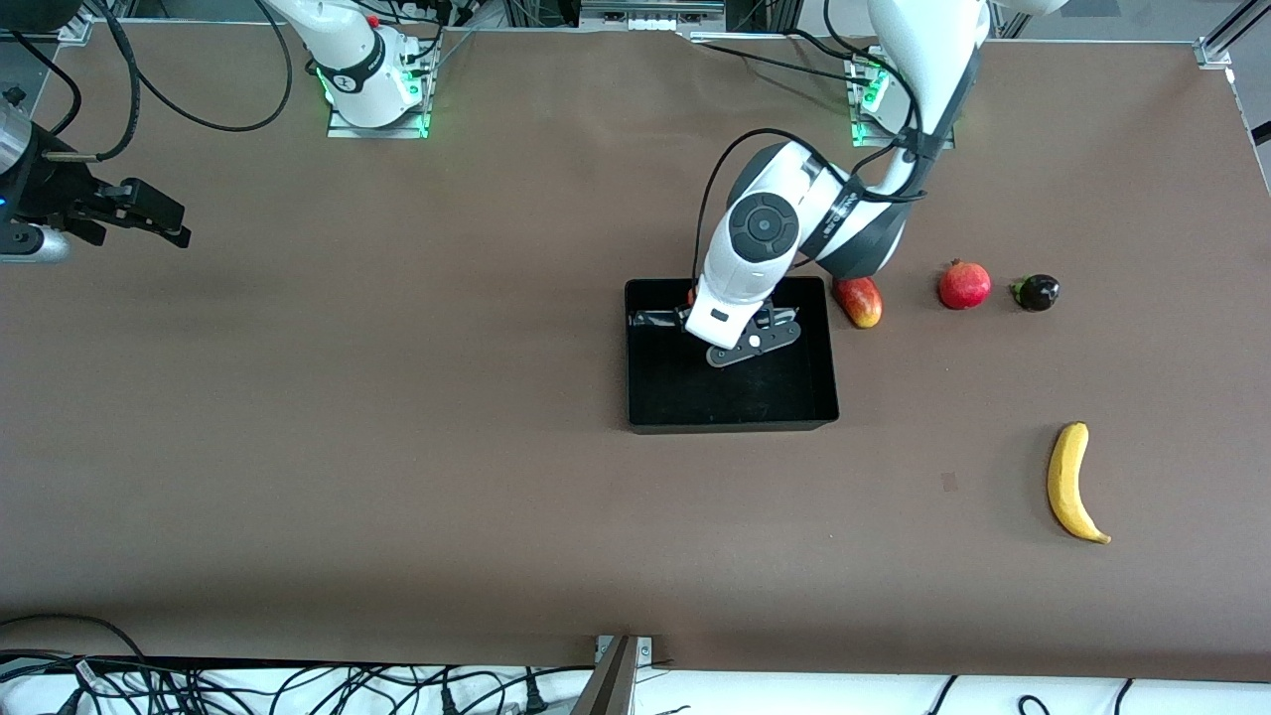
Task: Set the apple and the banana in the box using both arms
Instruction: 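Lift the red apple and carry it over the box with the left gripper, then lower the apple into the box and open the left gripper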
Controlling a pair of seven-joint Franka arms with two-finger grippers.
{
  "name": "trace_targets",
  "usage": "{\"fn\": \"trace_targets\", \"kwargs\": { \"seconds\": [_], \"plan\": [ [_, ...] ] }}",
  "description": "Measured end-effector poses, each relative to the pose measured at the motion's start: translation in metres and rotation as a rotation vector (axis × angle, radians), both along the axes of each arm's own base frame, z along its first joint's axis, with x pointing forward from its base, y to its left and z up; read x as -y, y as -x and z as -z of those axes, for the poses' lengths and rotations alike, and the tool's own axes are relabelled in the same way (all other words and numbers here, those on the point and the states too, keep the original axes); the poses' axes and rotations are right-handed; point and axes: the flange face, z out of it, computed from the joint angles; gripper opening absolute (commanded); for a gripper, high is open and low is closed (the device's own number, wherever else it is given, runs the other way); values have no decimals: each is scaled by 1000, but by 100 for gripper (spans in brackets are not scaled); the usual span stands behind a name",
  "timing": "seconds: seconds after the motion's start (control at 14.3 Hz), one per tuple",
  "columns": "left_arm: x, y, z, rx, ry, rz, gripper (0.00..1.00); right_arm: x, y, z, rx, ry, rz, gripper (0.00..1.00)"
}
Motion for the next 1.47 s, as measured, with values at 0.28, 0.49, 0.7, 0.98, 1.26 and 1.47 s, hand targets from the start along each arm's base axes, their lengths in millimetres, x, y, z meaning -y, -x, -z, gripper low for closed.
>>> {"fn": "trace_targets", "kwargs": {
  "seconds": [0.28, 0.49, 0.7, 0.98, 1.26, 1.47],
  "plan": [
    [6, 23, 34, 29, 12, 14, 0, 0, -4, -1, 8, 0, 0, 100],
    [9, 30, 48, 48, 22, 14, 0, 1, -5, 0, 6, 1, 0, 100],
    [12, 34, 65, 62, 29, 17, 0, 2, -7, 4, 2, 1, 2, 100],
    [15, 35, 88, 90, 22, 7, 0, 2, -8, 4, 4, 1, 3, 100],
    [15, 35, 97, 106, 26, 9, 100, 2, -8, 4, 5, 1, 3, 100],
    [15, 34, 100, 117, 14, 25, 100, 3, -8, 3, 7, 1, 4, 100]
  ]
}}
